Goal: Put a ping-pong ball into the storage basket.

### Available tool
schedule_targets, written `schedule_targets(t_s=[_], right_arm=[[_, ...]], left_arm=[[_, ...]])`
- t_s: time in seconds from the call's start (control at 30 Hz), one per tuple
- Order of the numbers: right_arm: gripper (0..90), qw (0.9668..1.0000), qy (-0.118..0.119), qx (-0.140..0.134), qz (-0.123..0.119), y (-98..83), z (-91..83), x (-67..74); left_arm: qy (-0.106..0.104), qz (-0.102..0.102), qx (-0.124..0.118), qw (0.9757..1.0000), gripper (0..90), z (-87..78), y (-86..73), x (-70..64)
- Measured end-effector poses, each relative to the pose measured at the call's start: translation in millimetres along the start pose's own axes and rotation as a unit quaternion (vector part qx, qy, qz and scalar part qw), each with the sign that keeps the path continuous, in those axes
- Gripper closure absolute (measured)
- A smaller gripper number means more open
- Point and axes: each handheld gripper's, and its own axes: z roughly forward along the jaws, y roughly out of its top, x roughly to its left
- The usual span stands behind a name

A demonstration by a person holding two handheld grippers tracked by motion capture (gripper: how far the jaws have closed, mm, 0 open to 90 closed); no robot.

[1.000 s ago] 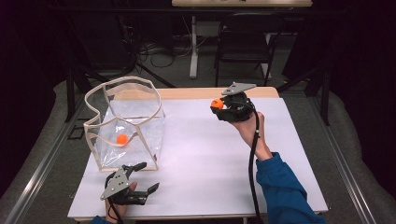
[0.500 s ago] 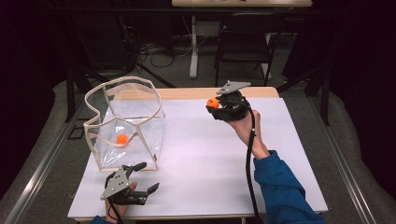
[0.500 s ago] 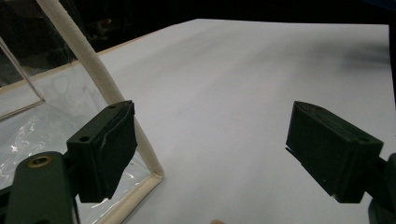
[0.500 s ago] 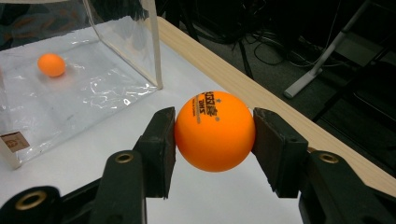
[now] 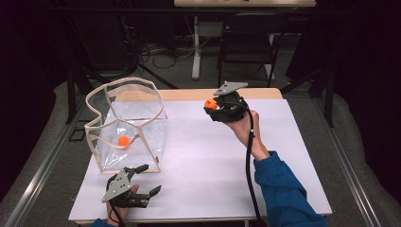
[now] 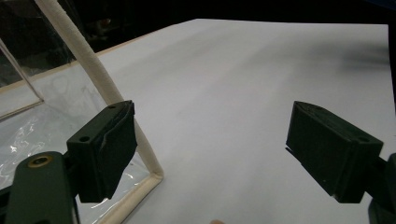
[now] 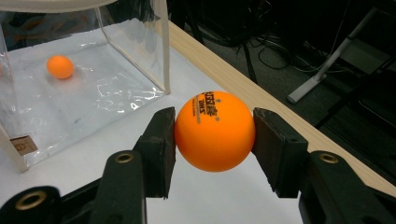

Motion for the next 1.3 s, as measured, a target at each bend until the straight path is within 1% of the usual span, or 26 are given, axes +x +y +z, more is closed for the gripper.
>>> schedule_targets(t_s=[0.73,1.13,1.3], right_arm=[[50.6,0.9997,0.015,-0.007,-0.016,15.3,6.9,12.3],[50.6,0.9994,0.022,-0.017,-0.021,26.0,7.7,18.2],[50.6,0.9991,0.025,-0.018,-0.028,29.8,9.0,21.9]], left_arm=[[0.001,0.000,0.000,1.0000,16.1,-0.3,0.0,0.2],[-0.001,0.000,0.001,1.0000,16.1,0.0,0.0,0.0],[0.000,-0.001,0.001,1.0000,16.1,-0.2,0.0,0.2]])
